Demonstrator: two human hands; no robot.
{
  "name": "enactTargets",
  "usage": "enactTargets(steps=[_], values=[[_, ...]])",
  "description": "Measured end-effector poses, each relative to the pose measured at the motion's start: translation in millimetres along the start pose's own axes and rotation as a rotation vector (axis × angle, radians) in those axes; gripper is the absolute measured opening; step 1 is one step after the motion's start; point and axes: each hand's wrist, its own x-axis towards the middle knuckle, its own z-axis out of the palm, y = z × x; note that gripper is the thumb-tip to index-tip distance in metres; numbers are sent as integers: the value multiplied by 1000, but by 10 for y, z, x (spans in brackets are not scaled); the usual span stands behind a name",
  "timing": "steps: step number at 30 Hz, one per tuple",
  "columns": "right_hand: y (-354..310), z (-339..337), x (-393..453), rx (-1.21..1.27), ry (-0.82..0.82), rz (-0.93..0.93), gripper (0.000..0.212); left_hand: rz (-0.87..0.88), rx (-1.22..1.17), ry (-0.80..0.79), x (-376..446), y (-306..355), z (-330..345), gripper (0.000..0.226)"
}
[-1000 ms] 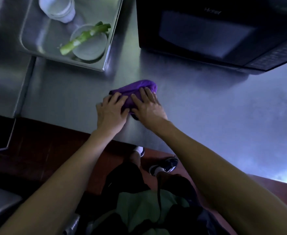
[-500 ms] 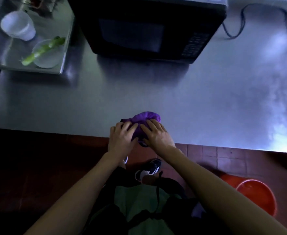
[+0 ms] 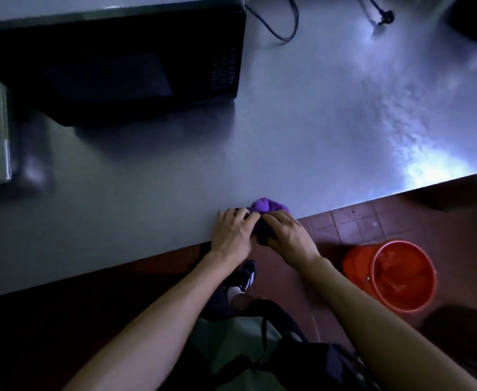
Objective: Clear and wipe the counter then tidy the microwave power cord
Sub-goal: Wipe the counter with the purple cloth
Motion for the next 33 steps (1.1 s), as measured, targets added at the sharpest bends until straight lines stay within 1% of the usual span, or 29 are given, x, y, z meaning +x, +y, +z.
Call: enactTargets(steps=[2,5,10,13,17,23,28,33], values=[[23,-130,-61,127,33,73,54,21,-94,-34,78,78,-75,45],[17,-321,-195,200,151,129,48,75,-186,-46,199,220,-209,45],[68,-645,-316,169,371,246,50,183,-281,45,555,366,-338,42],[123,-840,-408,138,471,303,52,252,-315,68,761,555,-362,43],[281,-1010,-623,133,563,363,51,340,-330,75,975,869,-332,41],[848,-1076,-1187,200,640,578,54,508,-316,5,1264,1657,-83,35],[1502,-1200,-1747,234,684,652,57,586,-248,-94,1422,2524,151,37],[2086,-1450,-2181,211,724,618,53,639,-226,-111,1556,3303,318,37]])
